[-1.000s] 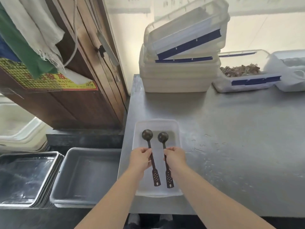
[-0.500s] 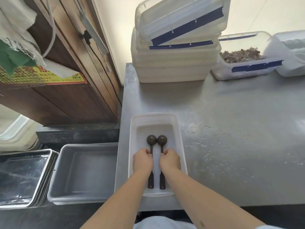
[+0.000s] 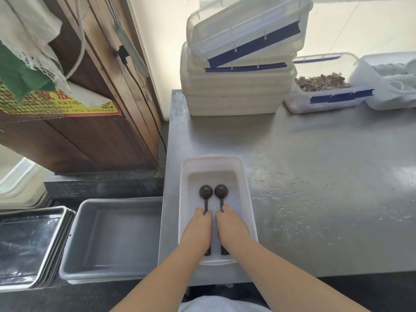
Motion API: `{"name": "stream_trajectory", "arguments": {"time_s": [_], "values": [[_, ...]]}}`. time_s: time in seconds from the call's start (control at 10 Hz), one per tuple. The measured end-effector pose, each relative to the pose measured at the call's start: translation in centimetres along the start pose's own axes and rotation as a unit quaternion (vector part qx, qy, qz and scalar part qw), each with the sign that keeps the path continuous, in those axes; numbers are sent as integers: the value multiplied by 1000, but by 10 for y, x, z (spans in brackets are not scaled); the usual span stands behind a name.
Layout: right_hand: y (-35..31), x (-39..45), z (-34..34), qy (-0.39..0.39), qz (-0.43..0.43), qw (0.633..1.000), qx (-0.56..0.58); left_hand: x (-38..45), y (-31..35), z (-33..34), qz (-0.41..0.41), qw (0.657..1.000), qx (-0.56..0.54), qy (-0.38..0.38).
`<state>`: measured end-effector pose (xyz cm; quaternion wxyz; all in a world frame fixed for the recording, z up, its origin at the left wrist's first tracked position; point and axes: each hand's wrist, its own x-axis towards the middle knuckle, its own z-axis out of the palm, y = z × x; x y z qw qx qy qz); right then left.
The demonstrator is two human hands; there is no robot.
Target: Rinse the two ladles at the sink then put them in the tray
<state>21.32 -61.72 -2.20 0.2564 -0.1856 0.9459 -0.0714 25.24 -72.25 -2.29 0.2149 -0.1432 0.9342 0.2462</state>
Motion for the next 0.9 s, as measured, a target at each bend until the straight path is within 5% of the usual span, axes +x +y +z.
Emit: {"name": "stream_trajectory", "arguments": {"time_s": [0.7,0.9], "values": [[7,-6,-6,13,-11,1000,11,-4,1,-1,-12,1000,11,23],[3,-26,-30,114,-51,992,34,-25,8,-30,5,999,11,50]]}}
